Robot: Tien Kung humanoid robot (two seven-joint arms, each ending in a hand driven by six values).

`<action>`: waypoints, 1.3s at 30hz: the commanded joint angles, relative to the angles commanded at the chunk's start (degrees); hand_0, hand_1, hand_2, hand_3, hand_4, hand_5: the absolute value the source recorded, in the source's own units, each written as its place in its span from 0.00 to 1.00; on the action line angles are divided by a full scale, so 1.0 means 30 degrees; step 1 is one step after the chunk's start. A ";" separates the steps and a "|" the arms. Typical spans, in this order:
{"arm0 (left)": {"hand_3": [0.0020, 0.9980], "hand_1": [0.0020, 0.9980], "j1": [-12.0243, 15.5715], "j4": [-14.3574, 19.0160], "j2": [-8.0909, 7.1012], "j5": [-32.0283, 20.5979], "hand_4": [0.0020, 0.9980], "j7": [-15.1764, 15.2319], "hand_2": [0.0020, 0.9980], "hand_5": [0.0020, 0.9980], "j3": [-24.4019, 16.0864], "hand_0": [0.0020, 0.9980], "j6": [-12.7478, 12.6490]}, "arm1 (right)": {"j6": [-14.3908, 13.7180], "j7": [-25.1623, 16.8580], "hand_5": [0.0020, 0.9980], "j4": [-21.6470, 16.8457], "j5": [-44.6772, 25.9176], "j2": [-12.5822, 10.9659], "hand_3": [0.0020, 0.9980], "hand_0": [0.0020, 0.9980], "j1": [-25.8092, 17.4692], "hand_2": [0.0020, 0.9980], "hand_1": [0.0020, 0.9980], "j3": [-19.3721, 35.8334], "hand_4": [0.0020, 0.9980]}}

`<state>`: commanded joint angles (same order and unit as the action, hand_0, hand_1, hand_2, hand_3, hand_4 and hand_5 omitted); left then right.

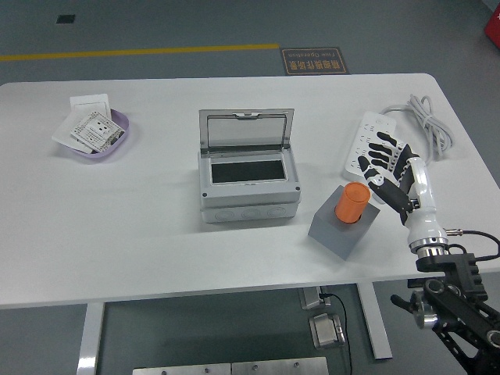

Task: Pick up the cylinder from the cube,place it in the box,flap close box

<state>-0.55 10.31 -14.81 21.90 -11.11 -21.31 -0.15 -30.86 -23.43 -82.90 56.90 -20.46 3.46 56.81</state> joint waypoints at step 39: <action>0.59 0.70 -0.0135 0.0000 0.0044 -0.0118 0.56 0.0091 0.59 0.12 0.0217 0.65 0.0021 | -0.0141 0.0300 0.19 0.1609 -0.0876 0.0367 0.77 0.69 0.0631 0.63 0.67 -0.2881 0.84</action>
<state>-0.96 10.31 -14.68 21.55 -10.84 -20.66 -0.09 -31.28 -22.53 -78.08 54.27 -19.36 5.35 48.17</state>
